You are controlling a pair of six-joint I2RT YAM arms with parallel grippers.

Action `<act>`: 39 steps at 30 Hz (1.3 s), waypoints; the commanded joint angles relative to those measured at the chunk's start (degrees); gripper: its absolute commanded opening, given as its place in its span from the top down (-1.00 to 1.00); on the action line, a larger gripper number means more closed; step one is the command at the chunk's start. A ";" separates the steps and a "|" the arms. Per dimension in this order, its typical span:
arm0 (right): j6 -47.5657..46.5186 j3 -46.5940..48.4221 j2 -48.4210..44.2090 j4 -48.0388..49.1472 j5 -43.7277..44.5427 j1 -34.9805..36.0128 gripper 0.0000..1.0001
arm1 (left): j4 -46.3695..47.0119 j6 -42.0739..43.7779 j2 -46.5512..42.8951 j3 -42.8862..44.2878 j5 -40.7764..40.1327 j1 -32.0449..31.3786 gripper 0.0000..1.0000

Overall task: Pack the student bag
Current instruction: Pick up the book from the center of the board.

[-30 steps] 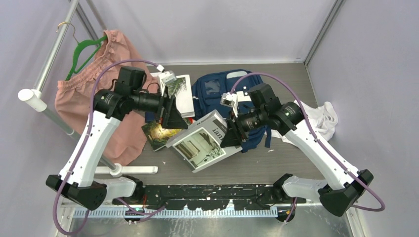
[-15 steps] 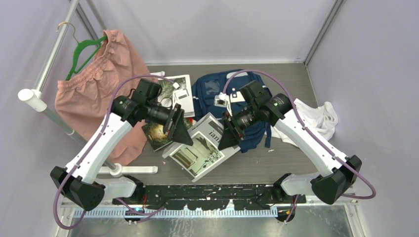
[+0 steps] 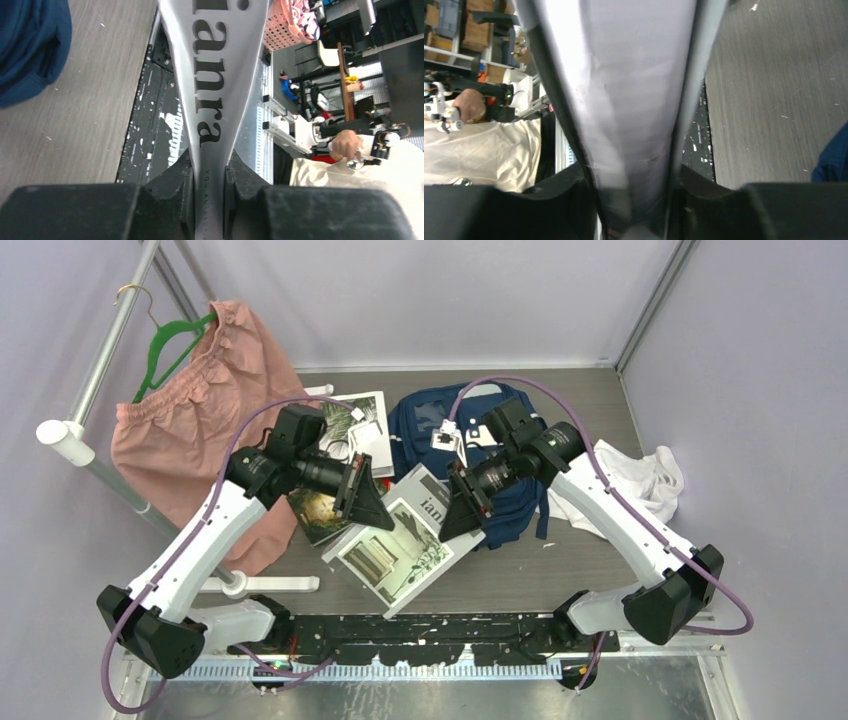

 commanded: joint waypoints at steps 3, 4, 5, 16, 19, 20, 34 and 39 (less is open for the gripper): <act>9.89 -0.71 -4.13 8.22 17.47 -2.15 -0.72 | 3.35 -6.26 -0.40 0.65 0.57 -0.28 0.87; 11.37 -1.12 -5.51 9.04 20.04 -3.23 -0.84 | 3.28 -6.61 -0.51 0.58 -0.11 -0.17 0.92; 13.65 -1.29 -6.99 9.62 23.37 -4.32 -0.93 | 3.17 -7.05 -0.65 0.54 -0.80 0.00 0.97; 40.35 -5.16 -23.36 14.59 51.61 -17.09 -1.00 | 22.04 -31.30 -4.43 -0.67 -14.93 10.03 1.00; 51.92 -11.41 -26.33 23.47 44.39 -17.04 -1.00 | 34.17 -45.98 -4.94 -5.25 -27.18 11.14 1.00; 55.63 -15.13 -27.87 28.28 41.58 -17.05 -1.00 | 39.35 -50.46 -5.14 -7.45 -31.20 11.15 1.00; 85.07 -48.05 -46.06 76.24 50.75 -16.57 -1.00 | 68.51 -69.21 1.46 -17.23 -67.21 -2.89 1.00; 90.18 -51.83 -41.91 87.71 54.45 -13.82 -1.00 | 74.30 -72.07 5.16 -17.82 -69.99 -5.82 1.00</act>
